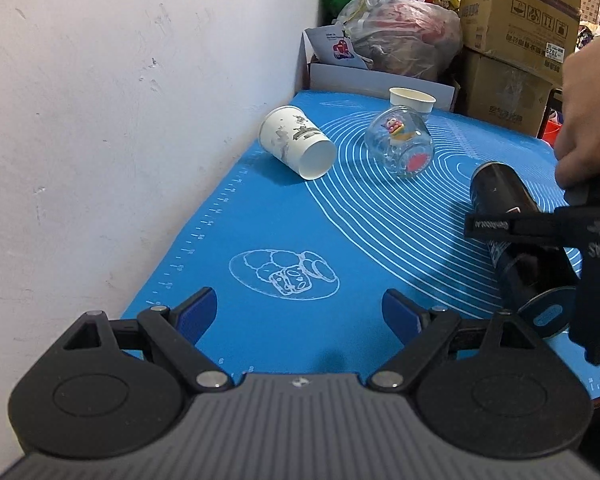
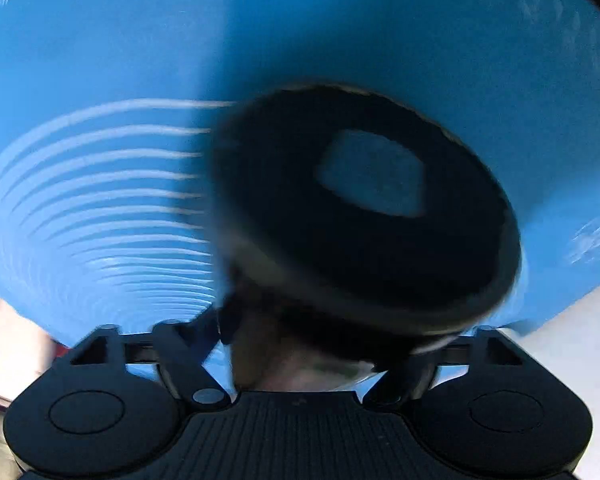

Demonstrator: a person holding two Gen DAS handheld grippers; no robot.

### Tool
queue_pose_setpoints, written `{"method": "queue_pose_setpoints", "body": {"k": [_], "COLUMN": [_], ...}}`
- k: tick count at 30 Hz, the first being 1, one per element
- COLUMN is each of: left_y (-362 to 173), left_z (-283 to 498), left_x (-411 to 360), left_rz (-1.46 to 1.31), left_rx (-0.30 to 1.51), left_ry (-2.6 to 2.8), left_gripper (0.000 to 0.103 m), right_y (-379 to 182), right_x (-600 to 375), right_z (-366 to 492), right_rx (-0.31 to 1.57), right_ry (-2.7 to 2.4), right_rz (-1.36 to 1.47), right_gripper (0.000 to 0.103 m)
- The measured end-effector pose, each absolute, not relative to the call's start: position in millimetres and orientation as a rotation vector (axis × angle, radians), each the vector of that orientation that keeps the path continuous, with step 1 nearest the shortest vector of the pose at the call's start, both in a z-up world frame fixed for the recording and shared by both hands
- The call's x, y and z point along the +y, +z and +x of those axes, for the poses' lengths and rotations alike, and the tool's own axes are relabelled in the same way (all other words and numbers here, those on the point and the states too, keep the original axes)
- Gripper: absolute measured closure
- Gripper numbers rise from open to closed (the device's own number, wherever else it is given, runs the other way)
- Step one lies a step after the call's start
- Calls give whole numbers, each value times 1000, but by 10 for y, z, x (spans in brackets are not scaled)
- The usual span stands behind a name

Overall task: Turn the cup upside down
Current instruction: 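Rotate the right tool to swing the tumbler upright, base down, then lower the upright tumbler onto the mat with the right tool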

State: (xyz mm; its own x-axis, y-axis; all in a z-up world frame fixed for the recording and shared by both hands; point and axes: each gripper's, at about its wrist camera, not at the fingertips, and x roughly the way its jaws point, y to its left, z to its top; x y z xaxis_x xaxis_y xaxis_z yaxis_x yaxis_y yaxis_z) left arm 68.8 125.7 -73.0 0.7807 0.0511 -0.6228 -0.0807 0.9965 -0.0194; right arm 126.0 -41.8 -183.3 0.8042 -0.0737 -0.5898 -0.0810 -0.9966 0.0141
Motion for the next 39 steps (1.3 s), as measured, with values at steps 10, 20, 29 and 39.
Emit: {"method": "queue_pose_setpoints", "body": {"k": [10,20,29,39], "left_y": [-731,-630,-611,-559], "left_z": [716,781,868,961], "left_x": [1224,1079,994,964], "left_rz": [-47,-20,10,14], "left_rx": [679,659,645,639], "left_ry": [76,54,53,54], "left_gripper": [14,14,14,14], "right_y": [-1685,-658,-698,-181], "right_x": [-222,-229,-819,-1391], "right_z": [1337,1868,1722,1406], "right_rx": [355,595,662,326], "right_ry": [971,682,653,494], "right_rz": [-2525,-1344,-928,-320], "right_gripper": [38,39,39,39]}}
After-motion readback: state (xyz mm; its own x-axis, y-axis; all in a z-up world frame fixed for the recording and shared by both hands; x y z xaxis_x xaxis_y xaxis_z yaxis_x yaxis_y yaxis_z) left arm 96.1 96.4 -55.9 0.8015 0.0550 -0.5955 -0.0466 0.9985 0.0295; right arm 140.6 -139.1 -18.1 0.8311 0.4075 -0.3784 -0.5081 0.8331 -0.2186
